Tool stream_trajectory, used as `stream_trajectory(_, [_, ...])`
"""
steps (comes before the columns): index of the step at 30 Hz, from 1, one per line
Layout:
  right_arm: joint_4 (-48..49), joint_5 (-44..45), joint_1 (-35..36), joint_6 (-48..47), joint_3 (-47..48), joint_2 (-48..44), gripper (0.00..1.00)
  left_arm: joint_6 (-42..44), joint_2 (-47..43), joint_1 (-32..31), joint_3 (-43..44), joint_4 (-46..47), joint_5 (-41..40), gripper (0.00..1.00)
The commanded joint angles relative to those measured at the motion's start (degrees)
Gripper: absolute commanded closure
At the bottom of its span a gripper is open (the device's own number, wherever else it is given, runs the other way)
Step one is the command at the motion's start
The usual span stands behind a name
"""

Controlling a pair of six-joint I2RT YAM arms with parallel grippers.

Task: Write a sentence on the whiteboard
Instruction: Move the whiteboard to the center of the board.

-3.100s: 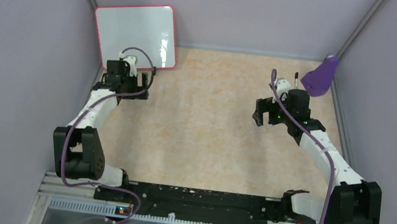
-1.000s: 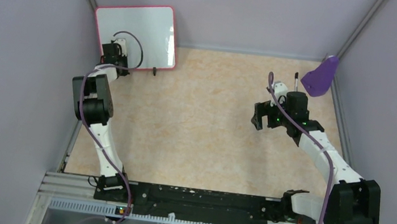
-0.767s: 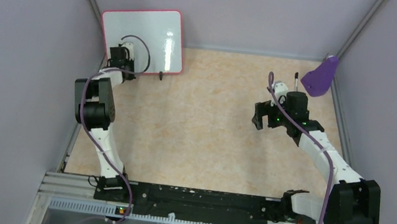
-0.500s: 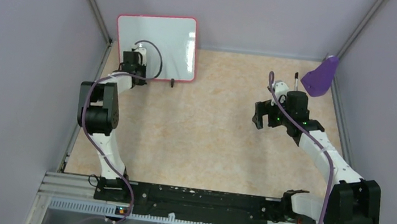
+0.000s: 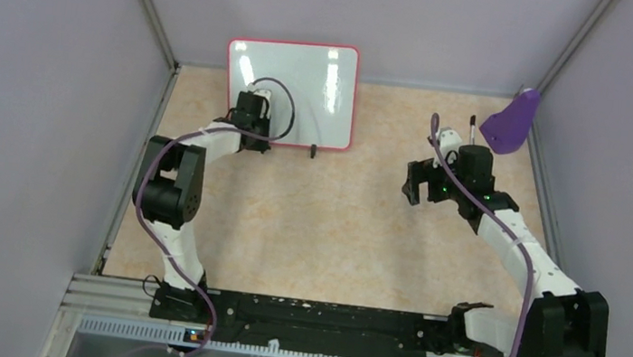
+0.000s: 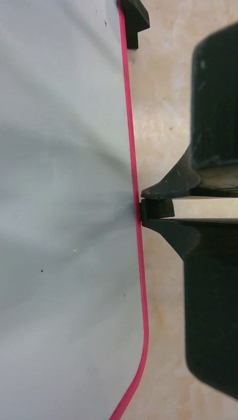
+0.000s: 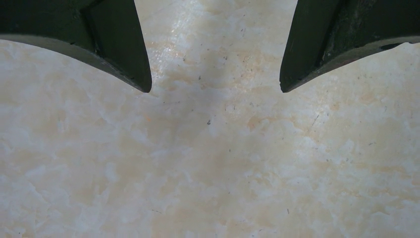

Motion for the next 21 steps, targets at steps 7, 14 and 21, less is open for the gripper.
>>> stream_trajectory(7, [2.5, -0.1, 0.0, 1.1, 2.0, -2.4, 0.03, -9.5, -4.1, -10.2, -3.9, -5.3, -1.1, 1.0])
stream_trajectory(14, [3.1, -0.1, 0.0, 1.0, 1.6, -2.7, 0.03, -11.3, -7.1, -14.8, -8.5, -2.5, -0.3, 1.0])
stream_trajectory(21, [3.5, -2.1, -0.1, 0.9, 1.2, -3.3, 0.03, -14.0, -10.8, -16.5, -11.3, -1.1, 1.8, 0.8])
